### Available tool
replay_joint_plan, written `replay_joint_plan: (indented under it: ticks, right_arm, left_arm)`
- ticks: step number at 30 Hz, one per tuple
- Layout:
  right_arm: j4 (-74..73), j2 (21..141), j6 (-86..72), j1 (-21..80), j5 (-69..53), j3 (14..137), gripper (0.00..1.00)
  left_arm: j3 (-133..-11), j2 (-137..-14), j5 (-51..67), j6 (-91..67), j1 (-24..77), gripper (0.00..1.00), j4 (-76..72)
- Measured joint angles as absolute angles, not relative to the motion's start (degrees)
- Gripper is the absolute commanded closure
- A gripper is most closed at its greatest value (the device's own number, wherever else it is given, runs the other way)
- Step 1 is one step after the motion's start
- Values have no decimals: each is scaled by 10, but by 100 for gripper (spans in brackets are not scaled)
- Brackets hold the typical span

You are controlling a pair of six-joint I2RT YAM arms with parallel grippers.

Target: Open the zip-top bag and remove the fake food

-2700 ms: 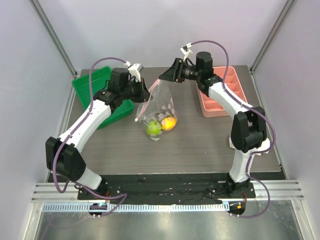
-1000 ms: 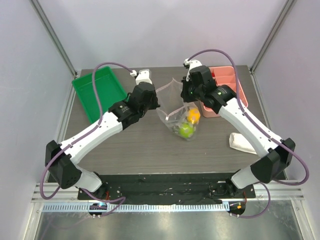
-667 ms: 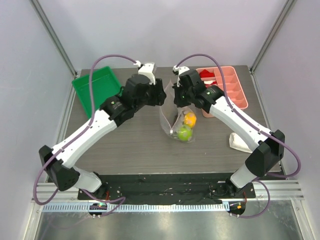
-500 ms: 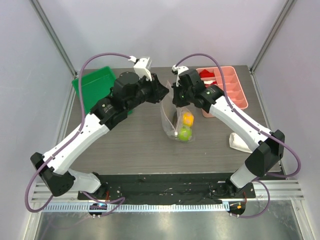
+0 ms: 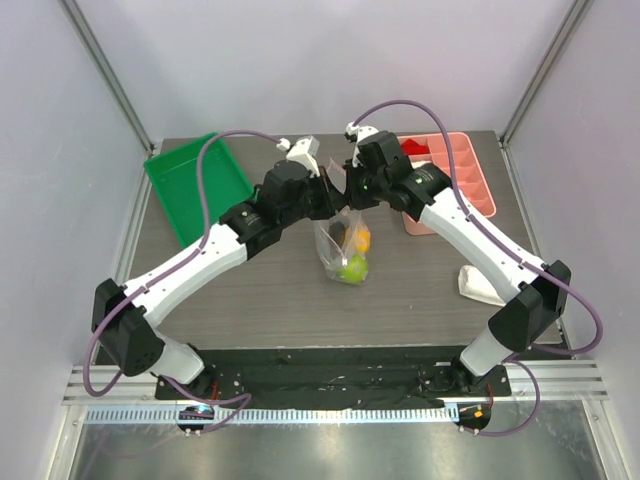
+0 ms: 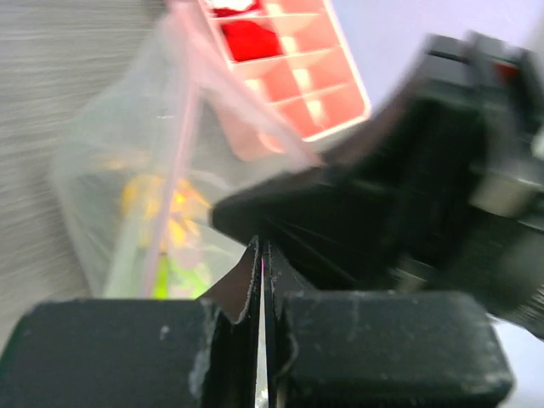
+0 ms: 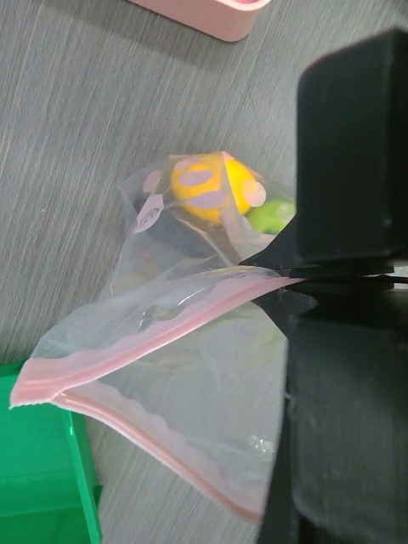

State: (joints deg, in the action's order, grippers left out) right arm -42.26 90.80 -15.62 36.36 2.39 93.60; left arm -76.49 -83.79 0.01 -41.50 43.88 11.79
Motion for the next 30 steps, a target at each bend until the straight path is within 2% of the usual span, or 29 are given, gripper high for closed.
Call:
replay_joint_plan:
  ticks: [3, 10, 16, 19, 22, 25, 28, 30]
  right_arm:
    - [-421, 908, -164, 368, 24, 937, 98]
    - [-406, 908, -185, 394, 29, 937, 98]
    - [-376, 908, -203, 425, 37, 929, 98]
    - [-365, 908, -209, 435, 43, 921, 98]
    - [-360, 908, -215, 438, 41, 920, 98]
    - [-360, 908, -215, 438, 44, 921, 98]
    - [-361, 910, -214, 437, 44, 927, 98]
    - [-360, 912, -213, 437, 37, 934, 98]
  left_arm:
    - [-768, -839, -48, -434, 441, 100, 145]
    - [-869, -914, -213, -494, 460, 100, 297]
    - [-875, -926, -267, -595, 452, 100, 387]
    - [-916, -934, -279, -634, 448, 100, 437]
    - [-928, -931, -285, -654, 446, 100, 436]
    - [-886, -921, -283, -648, 445, 100, 403]
    - [-788, -903, -256, -602, 445, 100, 337]
    - [-716, -887, -234, -567, 445, 94, 291]
